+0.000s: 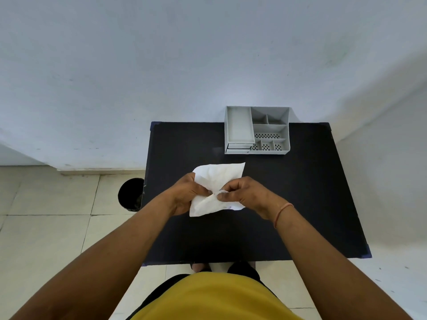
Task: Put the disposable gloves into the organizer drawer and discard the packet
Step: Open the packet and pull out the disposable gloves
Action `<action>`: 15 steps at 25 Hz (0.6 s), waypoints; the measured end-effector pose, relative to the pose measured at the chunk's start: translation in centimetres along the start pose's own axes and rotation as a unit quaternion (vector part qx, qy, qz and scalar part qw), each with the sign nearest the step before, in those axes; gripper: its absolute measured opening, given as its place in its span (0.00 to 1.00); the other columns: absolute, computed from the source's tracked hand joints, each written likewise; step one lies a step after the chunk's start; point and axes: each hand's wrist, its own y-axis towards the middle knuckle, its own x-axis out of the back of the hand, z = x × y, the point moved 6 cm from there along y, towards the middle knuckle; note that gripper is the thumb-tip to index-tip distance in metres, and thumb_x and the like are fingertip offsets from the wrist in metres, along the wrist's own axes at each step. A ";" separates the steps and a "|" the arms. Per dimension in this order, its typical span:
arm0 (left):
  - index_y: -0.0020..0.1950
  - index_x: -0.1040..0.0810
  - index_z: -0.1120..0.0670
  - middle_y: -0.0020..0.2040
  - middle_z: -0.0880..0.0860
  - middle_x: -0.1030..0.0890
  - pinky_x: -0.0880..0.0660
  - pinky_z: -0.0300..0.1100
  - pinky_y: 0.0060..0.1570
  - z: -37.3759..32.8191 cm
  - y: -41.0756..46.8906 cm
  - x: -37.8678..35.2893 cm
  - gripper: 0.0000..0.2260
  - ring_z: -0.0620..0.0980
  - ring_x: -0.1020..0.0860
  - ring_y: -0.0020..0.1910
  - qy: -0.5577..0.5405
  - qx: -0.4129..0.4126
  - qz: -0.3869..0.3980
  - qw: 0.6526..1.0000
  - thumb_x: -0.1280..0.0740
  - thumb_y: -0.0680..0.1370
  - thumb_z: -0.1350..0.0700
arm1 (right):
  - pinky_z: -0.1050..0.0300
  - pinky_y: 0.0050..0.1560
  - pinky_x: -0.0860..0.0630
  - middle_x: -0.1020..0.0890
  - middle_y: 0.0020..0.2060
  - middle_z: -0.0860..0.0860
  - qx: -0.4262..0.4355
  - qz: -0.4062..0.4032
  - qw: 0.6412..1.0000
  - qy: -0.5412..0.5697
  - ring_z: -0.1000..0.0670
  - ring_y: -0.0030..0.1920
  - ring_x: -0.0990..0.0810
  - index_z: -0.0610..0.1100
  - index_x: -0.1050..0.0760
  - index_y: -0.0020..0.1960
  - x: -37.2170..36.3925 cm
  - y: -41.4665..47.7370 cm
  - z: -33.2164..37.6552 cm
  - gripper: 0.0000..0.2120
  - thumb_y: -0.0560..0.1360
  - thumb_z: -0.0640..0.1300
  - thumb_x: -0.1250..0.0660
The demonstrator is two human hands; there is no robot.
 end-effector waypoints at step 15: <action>0.73 0.24 0.61 0.64 0.67 0.15 0.14 0.59 0.55 2.4 -0.2 1.9 0.19 0.67 0.14 0.59 -0.257 0.078 -0.071 0.961 0.33 0.84 0.55 | 0.64 0.51 0.22 0.11 0.50 0.55 0.174 -0.169 0.969 0.051 0.59 0.51 0.15 0.48 0.11 0.54 1.3 -3.9 1.4 0.09 0.75 0.43 0.22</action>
